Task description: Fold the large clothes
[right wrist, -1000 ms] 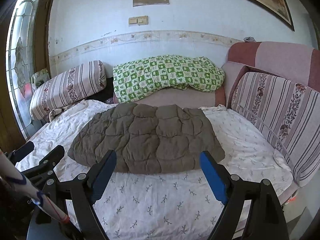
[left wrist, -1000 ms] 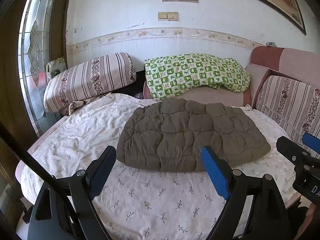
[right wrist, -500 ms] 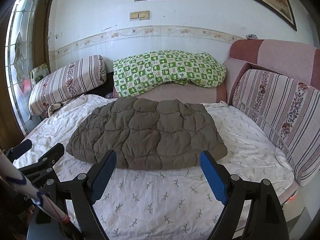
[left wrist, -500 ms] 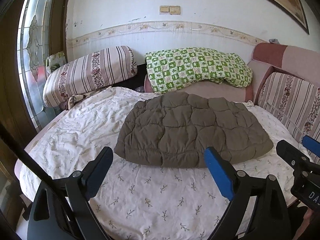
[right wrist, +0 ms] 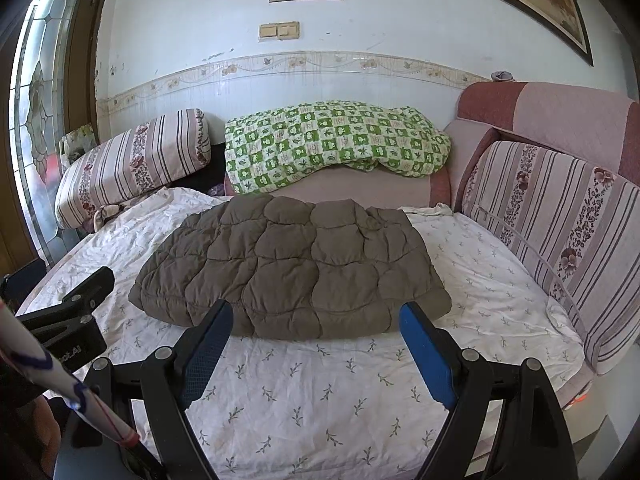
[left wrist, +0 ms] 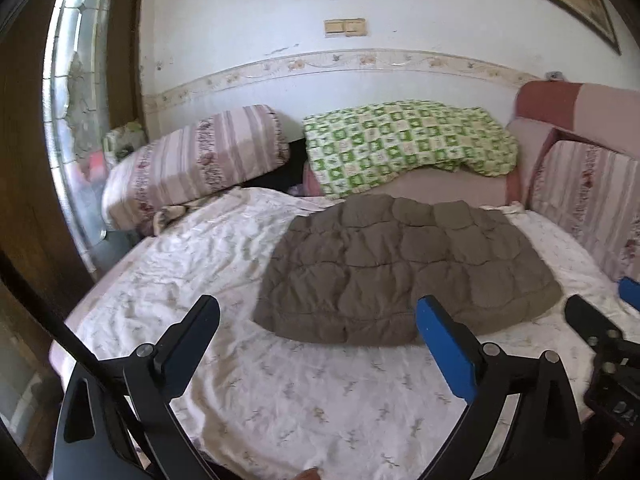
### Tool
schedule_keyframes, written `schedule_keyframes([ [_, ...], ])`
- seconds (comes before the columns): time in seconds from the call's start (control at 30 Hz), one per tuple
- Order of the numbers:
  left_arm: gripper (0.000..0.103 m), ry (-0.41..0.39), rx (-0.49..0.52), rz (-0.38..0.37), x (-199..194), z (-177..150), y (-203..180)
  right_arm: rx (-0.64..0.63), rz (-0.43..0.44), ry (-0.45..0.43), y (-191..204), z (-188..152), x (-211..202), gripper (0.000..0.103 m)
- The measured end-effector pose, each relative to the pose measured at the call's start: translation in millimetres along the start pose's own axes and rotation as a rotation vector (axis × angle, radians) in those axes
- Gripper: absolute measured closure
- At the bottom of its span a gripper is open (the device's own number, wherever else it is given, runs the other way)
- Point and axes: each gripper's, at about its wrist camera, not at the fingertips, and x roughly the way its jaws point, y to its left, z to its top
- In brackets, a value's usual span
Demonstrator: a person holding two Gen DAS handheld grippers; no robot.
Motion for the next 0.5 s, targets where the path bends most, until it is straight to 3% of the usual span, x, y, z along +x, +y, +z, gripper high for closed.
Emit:
schedule_keyframes([
  [0.5,0.005,0.041,0.011,0.025,6.7,-1.5,-2.5,-0.008,-0.003,0.012,-8.9,-2.9,2.9,0.014],
])
